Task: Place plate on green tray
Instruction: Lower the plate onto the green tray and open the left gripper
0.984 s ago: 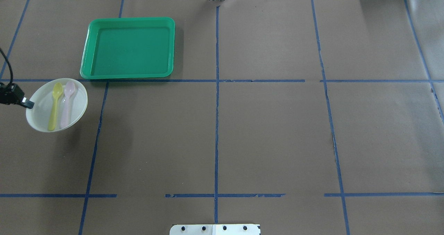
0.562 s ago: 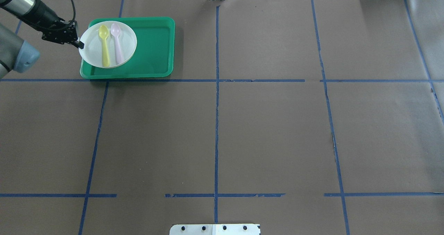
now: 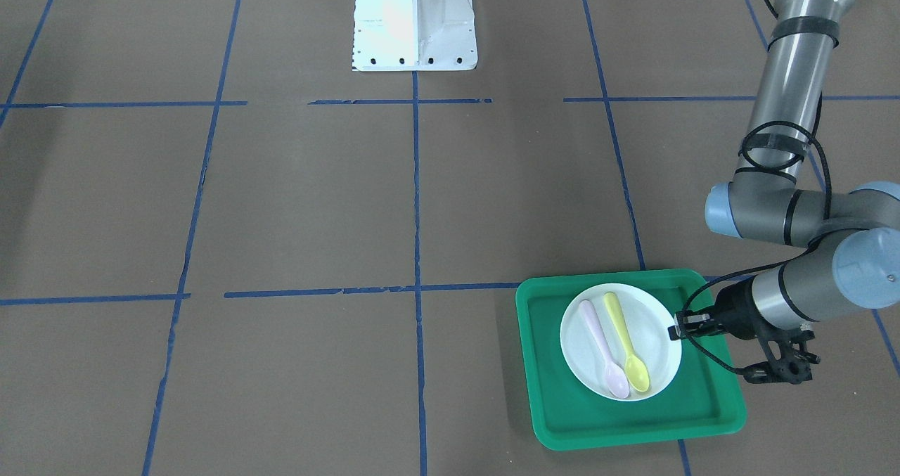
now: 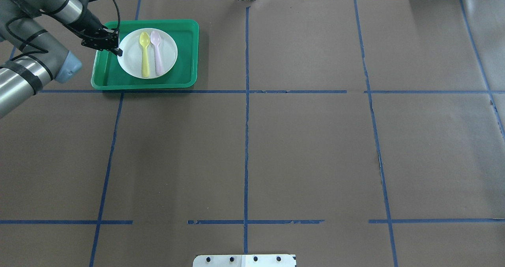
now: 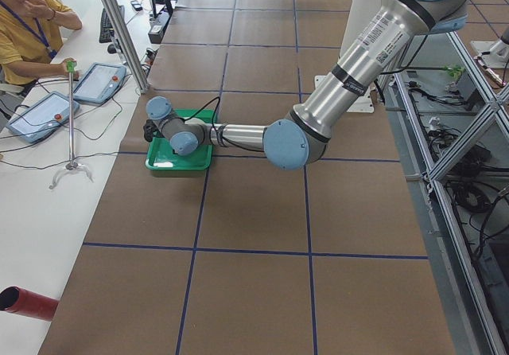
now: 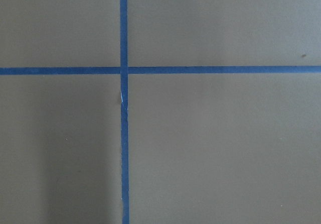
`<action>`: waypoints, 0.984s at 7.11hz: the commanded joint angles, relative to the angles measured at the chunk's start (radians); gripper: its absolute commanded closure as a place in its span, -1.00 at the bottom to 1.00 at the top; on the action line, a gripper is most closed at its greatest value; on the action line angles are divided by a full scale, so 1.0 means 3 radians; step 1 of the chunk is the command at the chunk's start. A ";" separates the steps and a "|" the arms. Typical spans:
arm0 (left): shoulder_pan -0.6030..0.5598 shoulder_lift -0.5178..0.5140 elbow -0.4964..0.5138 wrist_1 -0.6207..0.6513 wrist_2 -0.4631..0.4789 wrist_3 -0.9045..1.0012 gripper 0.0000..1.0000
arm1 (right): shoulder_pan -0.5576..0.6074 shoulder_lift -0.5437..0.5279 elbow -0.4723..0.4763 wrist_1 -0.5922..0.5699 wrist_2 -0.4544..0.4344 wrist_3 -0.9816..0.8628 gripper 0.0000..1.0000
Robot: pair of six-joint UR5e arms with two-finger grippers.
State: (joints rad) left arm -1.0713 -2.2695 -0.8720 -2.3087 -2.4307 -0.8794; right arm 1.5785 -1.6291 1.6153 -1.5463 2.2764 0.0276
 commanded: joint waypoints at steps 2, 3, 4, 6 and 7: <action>-0.0023 0.0002 -0.0119 0.0020 0.0023 -0.0095 -1.00 | 0.0000 0.0000 0.0000 0.0000 -0.0005 0.0000 -1.00; -0.0100 0.0114 -0.0409 0.0041 0.0023 -0.0597 -1.00 | 0.0000 0.0000 0.0000 0.0000 0.0000 0.0000 -1.00; -0.0212 0.0490 -0.0938 0.0041 -0.0002 -0.0739 -1.00 | 0.0000 0.0000 0.0000 0.0000 -0.0005 0.0000 -1.00; -0.0467 0.1008 -0.1626 0.0391 -0.0302 -0.0126 -1.00 | 0.0000 0.0000 0.0000 0.0000 -0.0005 0.0000 -1.00; -0.0676 0.1273 -0.1948 0.0850 -0.0324 0.0420 -1.00 | 0.0000 0.0000 0.0000 0.0000 -0.0005 0.0000 -1.00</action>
State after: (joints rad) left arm -1.2058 -1.9773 -1.3395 -2.1844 -2.5000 -0.9235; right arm 1.5785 -1.6291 1.6153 -1.5463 2.2749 0.0276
